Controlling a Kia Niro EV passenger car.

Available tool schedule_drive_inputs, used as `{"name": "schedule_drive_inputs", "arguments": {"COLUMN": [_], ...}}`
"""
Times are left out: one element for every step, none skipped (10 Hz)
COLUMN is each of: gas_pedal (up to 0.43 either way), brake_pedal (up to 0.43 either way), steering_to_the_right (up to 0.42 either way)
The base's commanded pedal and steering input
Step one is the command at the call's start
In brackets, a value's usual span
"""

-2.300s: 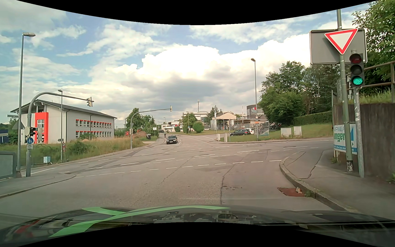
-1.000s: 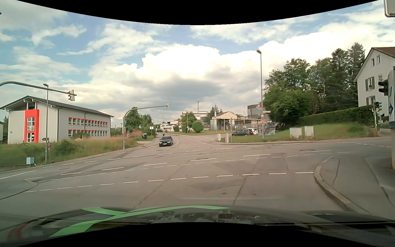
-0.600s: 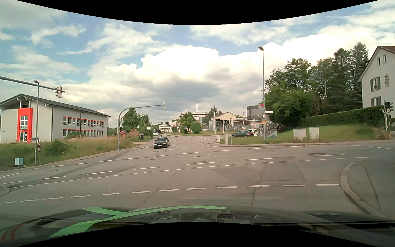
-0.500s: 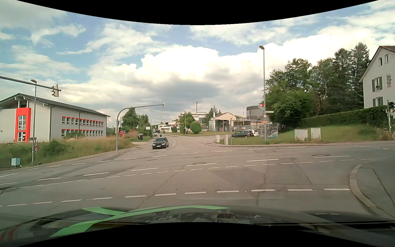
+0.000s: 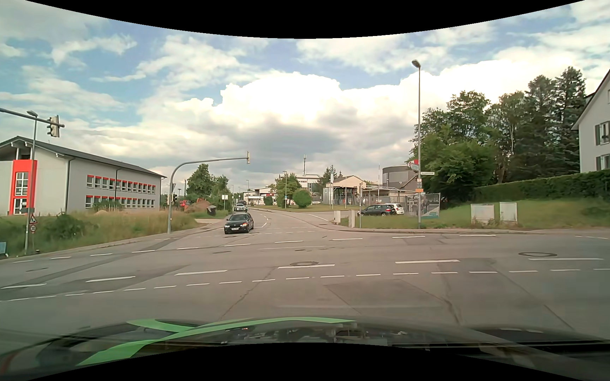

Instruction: Follow the waypoints while adhering to traffic rules and regulations

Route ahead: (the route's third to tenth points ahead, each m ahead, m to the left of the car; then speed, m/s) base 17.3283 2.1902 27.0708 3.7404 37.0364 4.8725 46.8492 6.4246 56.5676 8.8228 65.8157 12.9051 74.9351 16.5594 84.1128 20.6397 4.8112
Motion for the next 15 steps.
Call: {"name": "schedule_drive_inputs", "arguments": {"gas_pedal": [0.331, 0.339, 0.339, 0.339, 0.339, 0.339, 0.339, 0.311, 0.299, 0.280, 0.220, 0.189, 0.189, 0.189, 0.189], "brake_pedal": [0.000, 0.000, 0.000, 0.000, 0.000, 0.000, 0.000, 0.000, 0.000, 0.000, 0.000, 0.000, 0.000, 0.000, 0.000], "steering_to_the_right": [-0.011, -0.014, -0.015, -0.015, -0.015, -0.015, -0.017, -0.020, -0.020, -0.021, -0.022, -0.023, -0.024, -0.025, -0.026]}}
